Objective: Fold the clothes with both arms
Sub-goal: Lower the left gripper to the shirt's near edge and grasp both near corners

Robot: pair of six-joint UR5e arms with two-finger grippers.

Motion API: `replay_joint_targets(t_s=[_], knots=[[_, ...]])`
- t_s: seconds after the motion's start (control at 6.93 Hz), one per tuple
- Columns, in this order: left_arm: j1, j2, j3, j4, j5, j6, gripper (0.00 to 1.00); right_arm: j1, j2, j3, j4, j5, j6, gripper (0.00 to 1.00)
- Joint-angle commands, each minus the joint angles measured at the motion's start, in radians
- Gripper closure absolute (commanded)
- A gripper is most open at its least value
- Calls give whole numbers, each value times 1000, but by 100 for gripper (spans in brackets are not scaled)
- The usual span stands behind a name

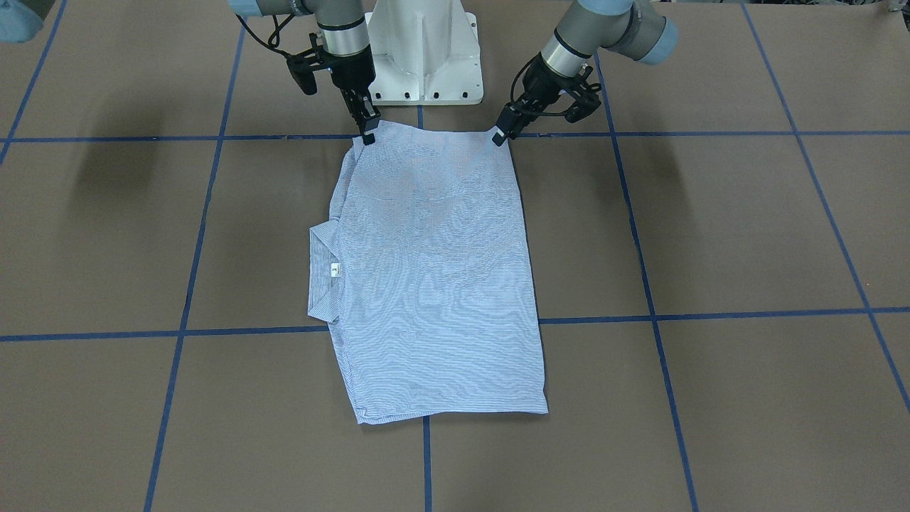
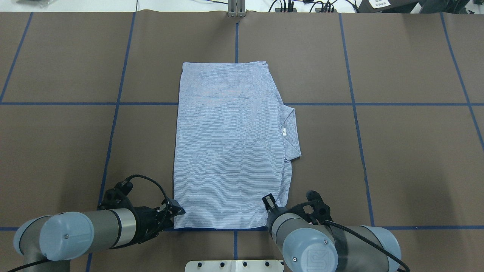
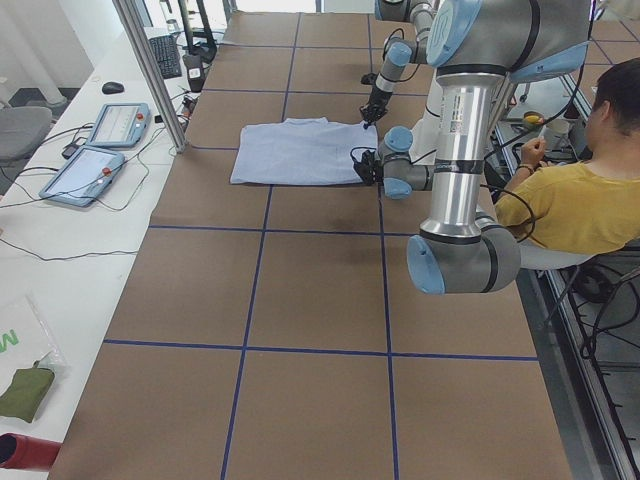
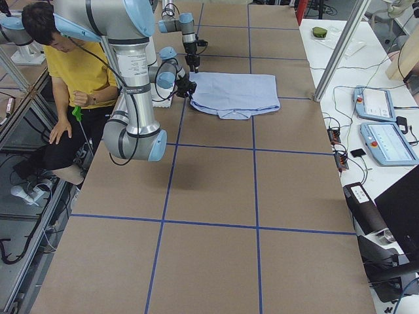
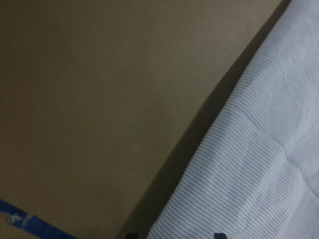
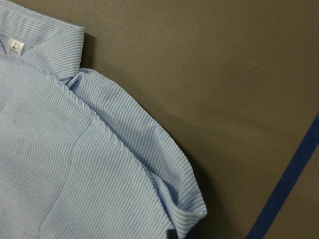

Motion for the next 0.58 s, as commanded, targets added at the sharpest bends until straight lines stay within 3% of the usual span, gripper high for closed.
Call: replay_joint_targets(t_s=[0.0, 0.14, 0.43], knots=[[24, -1, 1, 1, 6, -30, 66, 1, 0, 1, 0, 0, 0, 100], [24, 2, -1, 0, 6, -30, 100, 1, -2, 3, 0, 0, 0, 100], [22, 0, -9, 0, 6, -32, 100, 2, -2, 3, 0, 0, 0, 100]])
